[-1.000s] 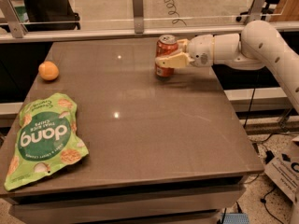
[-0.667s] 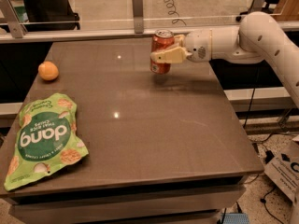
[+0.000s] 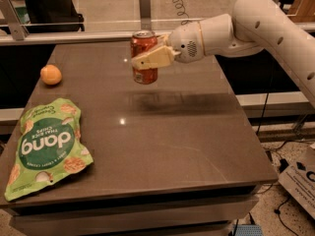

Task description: Move coke can near green rice chip bag

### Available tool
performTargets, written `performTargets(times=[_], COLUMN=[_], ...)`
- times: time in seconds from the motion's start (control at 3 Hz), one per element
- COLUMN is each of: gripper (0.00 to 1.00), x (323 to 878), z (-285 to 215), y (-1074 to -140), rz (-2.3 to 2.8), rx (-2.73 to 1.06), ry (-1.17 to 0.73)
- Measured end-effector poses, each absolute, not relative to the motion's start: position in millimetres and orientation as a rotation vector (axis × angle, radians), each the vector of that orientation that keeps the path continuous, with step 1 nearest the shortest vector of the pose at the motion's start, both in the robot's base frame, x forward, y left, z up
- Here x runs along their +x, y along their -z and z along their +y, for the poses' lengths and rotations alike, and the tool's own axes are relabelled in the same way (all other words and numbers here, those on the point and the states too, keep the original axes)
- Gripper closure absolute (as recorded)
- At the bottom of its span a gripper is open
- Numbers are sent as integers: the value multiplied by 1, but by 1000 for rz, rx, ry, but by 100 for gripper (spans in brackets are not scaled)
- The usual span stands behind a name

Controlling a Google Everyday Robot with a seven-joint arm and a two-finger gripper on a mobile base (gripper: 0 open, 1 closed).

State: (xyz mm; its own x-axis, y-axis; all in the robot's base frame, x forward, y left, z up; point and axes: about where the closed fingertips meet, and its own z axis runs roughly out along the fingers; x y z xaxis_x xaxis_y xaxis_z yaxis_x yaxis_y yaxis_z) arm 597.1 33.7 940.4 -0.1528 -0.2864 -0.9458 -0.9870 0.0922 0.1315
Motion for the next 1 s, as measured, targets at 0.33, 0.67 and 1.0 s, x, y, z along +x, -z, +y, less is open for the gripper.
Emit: performTargets(times=[0.33,0.67,1.0], gripper=[100,100,100], x=[557,518,494], z=[67,97,117], y=[-945,-946,-935], rz=[1551,1496,1435], rx=[-1342,-1361,-1367], ry=[-1150,-1172,-1175])
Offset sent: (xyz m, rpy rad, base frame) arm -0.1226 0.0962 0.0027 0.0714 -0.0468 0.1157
